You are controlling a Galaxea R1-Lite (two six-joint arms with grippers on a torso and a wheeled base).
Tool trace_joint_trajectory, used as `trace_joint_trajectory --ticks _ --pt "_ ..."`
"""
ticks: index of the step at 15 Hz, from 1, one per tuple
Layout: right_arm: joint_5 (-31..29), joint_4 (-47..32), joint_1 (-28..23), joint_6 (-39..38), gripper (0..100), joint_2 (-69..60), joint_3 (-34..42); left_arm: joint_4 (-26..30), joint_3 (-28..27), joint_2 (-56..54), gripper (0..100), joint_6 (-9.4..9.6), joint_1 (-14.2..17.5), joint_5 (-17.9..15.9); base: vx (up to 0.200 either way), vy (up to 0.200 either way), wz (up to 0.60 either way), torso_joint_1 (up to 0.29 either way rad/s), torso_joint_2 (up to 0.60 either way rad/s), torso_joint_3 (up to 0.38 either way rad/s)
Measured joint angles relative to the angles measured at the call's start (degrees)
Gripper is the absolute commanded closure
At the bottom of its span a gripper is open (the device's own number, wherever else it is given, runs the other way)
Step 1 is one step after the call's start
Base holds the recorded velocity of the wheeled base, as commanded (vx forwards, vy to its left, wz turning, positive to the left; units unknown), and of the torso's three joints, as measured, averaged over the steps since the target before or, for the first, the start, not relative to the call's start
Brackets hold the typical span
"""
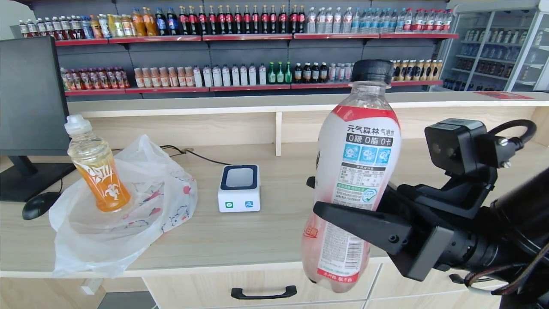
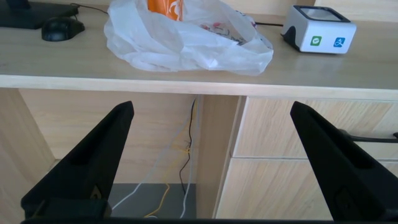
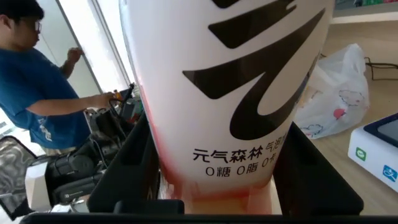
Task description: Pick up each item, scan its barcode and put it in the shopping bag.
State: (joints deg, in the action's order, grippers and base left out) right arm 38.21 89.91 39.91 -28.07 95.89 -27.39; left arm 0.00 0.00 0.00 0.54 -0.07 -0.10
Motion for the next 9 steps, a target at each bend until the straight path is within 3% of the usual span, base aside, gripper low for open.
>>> trace_joint_trajectory --ticks 5,9 --pt "-5.1 0.0 -8.7 10.6 100 3.1 5.1 0.0 0.0 0.0 0 0.0 0.0 0.0 0.0 0.0 0.0 0.0 0.0 0.0" --pt "-20.2 -0.1 -18.1 23.4 100 6.7 6.3 0.0 0.0 0.0 0 0.0 0.0 0.0 0.0 0.0 0.0 0.0 0.0 0.0"
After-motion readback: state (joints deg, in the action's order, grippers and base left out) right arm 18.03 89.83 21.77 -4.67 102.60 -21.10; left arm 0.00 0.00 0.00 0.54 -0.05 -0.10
